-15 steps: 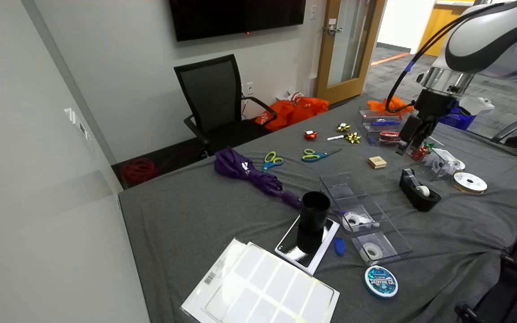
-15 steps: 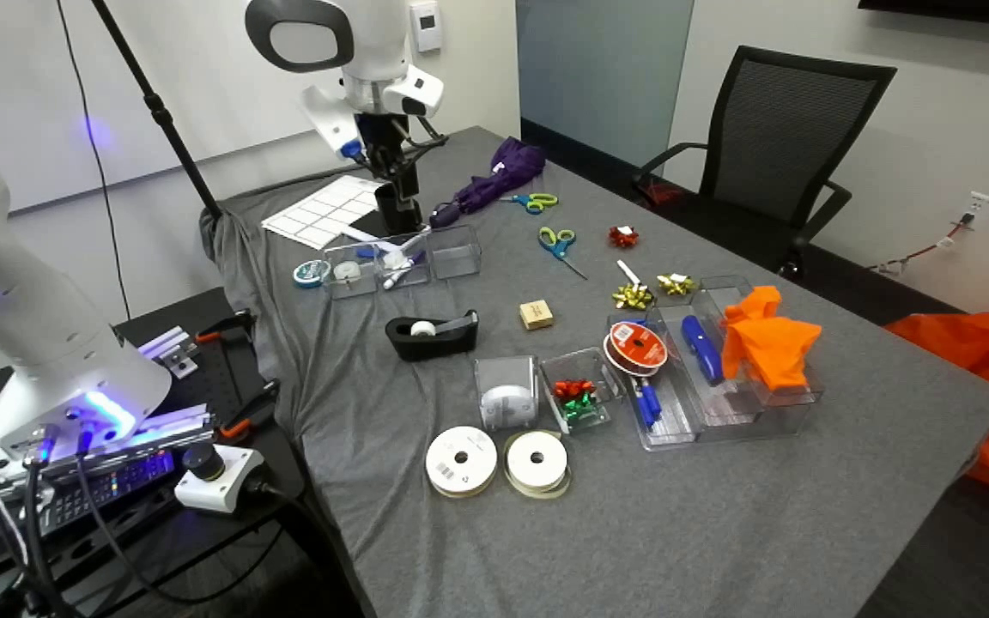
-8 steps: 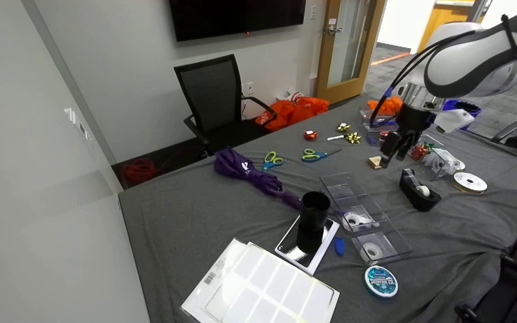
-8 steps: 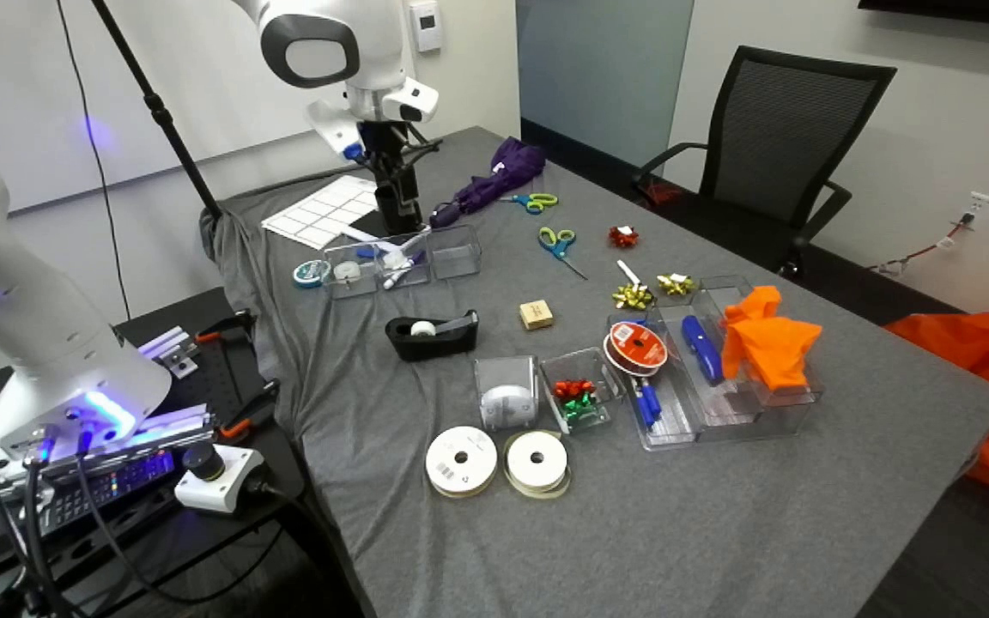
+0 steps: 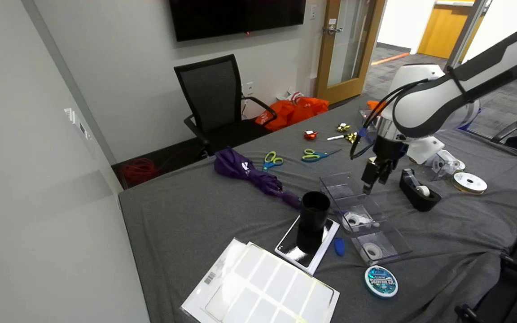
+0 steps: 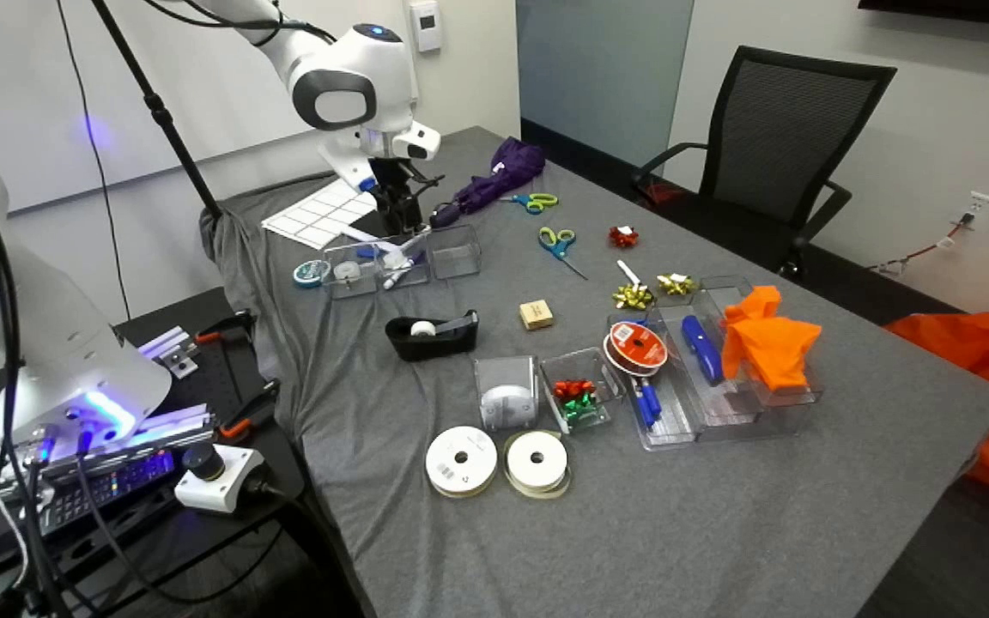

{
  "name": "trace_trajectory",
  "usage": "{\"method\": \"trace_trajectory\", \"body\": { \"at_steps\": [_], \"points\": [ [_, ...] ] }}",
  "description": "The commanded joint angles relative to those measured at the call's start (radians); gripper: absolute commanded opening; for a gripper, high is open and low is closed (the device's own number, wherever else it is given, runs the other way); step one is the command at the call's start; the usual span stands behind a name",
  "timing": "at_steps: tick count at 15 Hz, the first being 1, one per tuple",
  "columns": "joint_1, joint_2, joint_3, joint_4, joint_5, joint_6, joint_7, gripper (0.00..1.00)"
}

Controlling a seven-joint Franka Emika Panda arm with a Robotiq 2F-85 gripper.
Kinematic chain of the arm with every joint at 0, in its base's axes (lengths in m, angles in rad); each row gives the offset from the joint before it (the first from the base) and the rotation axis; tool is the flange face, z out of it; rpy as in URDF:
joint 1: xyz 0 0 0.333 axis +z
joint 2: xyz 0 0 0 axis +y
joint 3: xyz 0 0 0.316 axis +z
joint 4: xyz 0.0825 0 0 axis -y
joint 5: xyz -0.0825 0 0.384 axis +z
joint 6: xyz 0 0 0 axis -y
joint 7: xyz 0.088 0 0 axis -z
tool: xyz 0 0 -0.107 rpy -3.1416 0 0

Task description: Move the tap dispenser to the furthest compartment on the tray

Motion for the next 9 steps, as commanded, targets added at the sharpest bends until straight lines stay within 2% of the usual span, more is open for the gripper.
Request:
{"method": "trace_trajectory", "body": {
  "at_steps": [1,7,8,9],
  "points": [
    [-0.014,0.090,0.012,0.053,-0.052,0.017,0.013,1.00],
    [-0.029,0.182,0.033,0.090,-0.064,0.016,-0.009,1.00],
    [-0.032,0.192,0.038,0.096,-0.058,0.015,-0.009,0.76],
    [-0.035,0.200,0.044,0.101,-0.053,0.015,-0.011,0.74]
  ]
}}
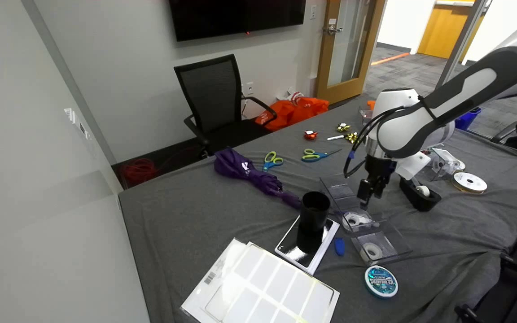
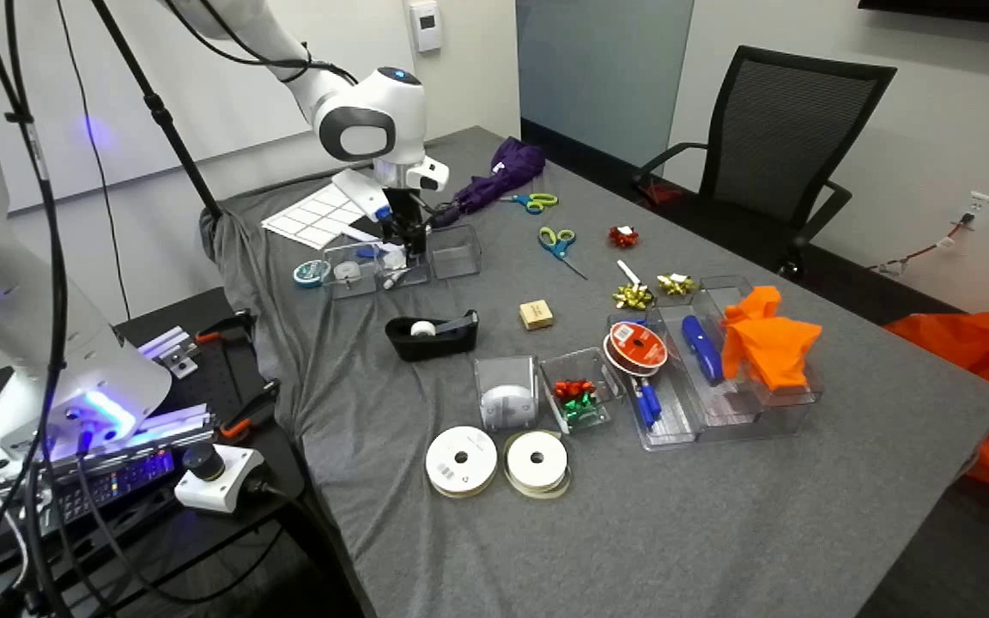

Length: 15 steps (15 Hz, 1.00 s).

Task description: Move the tap dispenser to the furthest compartment on the tray

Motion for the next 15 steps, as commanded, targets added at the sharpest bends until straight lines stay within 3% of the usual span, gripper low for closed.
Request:
{"method": "trace_trajectory", "body": {
  "at_steps": [1,3,6,8,11,15],
  "points": [
    [-0.032,0.044,0.036,0.034,0.001,0.005,-0.012,0.68],
    [-0.034,0.047,0.040,0.043,0.000,0.003,-0.008,0.55],
    [-0.033,0.045,0.037,0.046,-0.007,0.004,-0.003,0.50],
    [-0.027,0.039,0.032,0.043,-0.016,-0.007,0.010,0.60],
    [-0.018,0.022,0.031,0.031,-0.025,-0.021,0.027,0.67],
    [-0.014,0.006,0.040,0.024,-0.018,-0.038,0.041,0.59]
  ]
}}
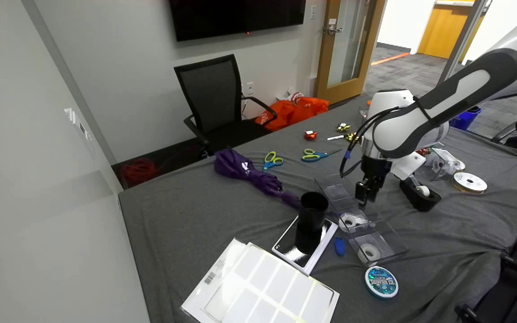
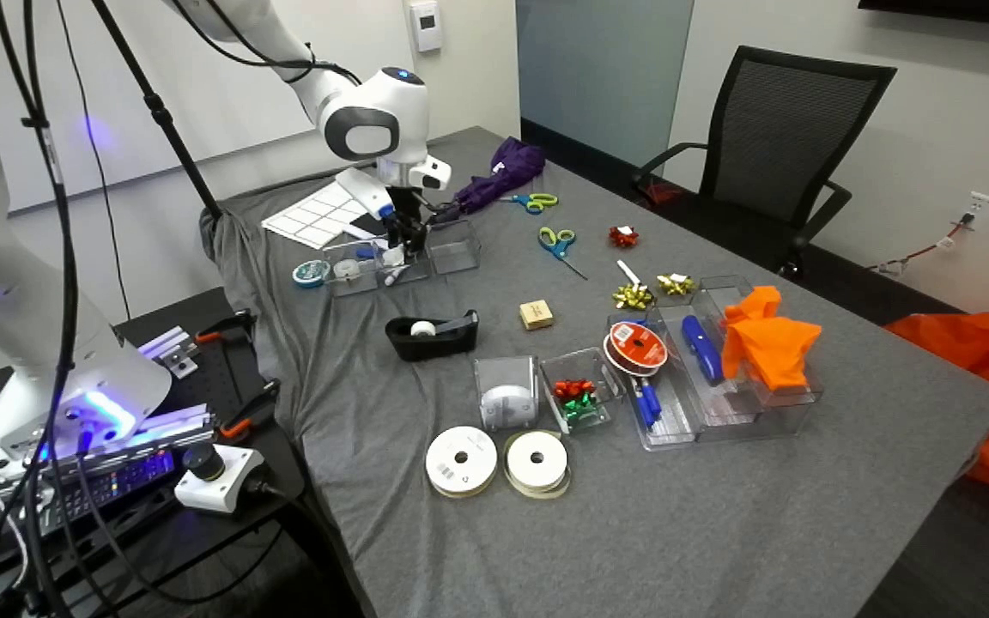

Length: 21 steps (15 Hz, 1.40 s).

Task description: Move the tap dispenser to the furthest compartment on the tray

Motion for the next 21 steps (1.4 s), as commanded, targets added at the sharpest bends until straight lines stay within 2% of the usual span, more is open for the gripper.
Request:
{"method": "trace_trajectory", "body": {
  "at_steps": [1,2,4,13,17,21],
  "points": [
    [-0.006,-0.020,0.023,-0.009,-0.008,-0.030,0.027,0.59],
    [-0.001,-0.020,0.022,-0.007,-0.011,-0.037,0.039,0.56],
    [0.001,-0.016,0.028,-0.003,-0.007,-0.033,0.049,0.56],
    [0.006,0.031,0.036,0.014,-0.014,0.016,0.072,0.61],
    [-0.010,0.053,0.048,0.015,0.007,0.028,0.052,0.68],
    [-0.016,0.083,0.056,0.015,0.018,0.049,0.046,0.62]
  ]
}}
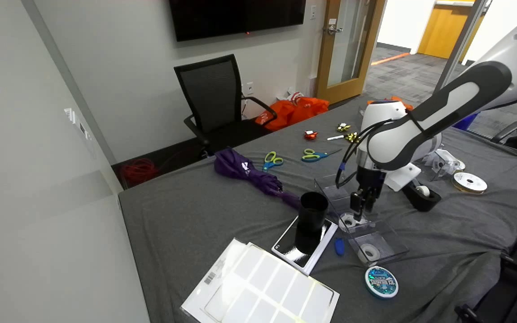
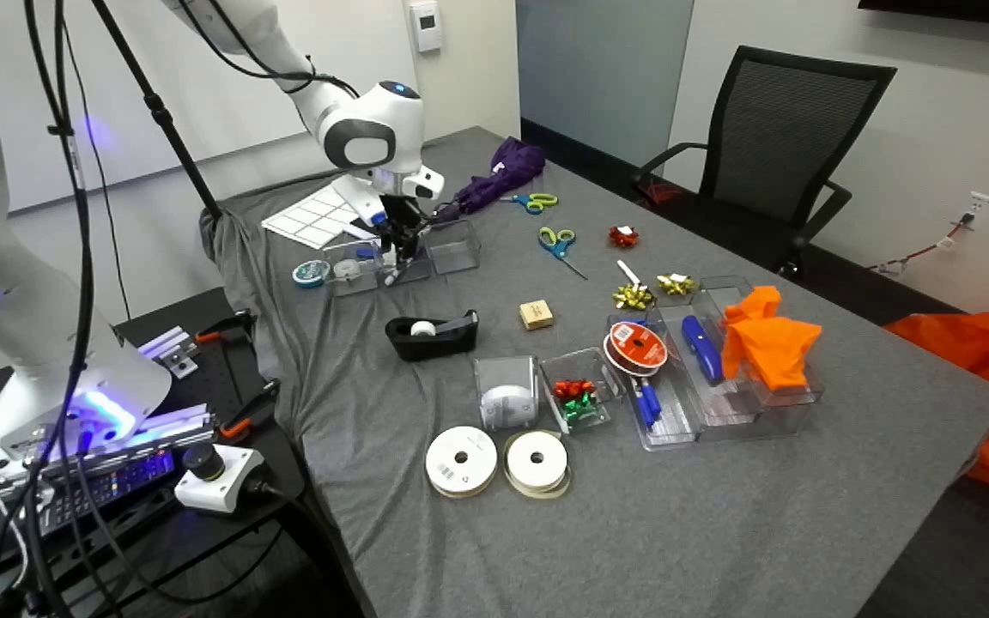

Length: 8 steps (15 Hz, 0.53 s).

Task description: Move the tap dispenser to the furthest compartment on the tray

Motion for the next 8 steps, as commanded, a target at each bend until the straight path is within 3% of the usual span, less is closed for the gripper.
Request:
{"method": "trace_trajectory", "body": {
  "at_steps": [1,4,8],
  "points": [
    [-0.020,0.040,0.020,0.014,0.012,0.031,-0.012,0.59],
    [-0.023,0.055,0.026,0.017,0.014,0.048,-0.016,0.54],
    [-0.032,0.061,0.036,0.016,0.027,0.071,-0.032,0.55]
  ]
}}
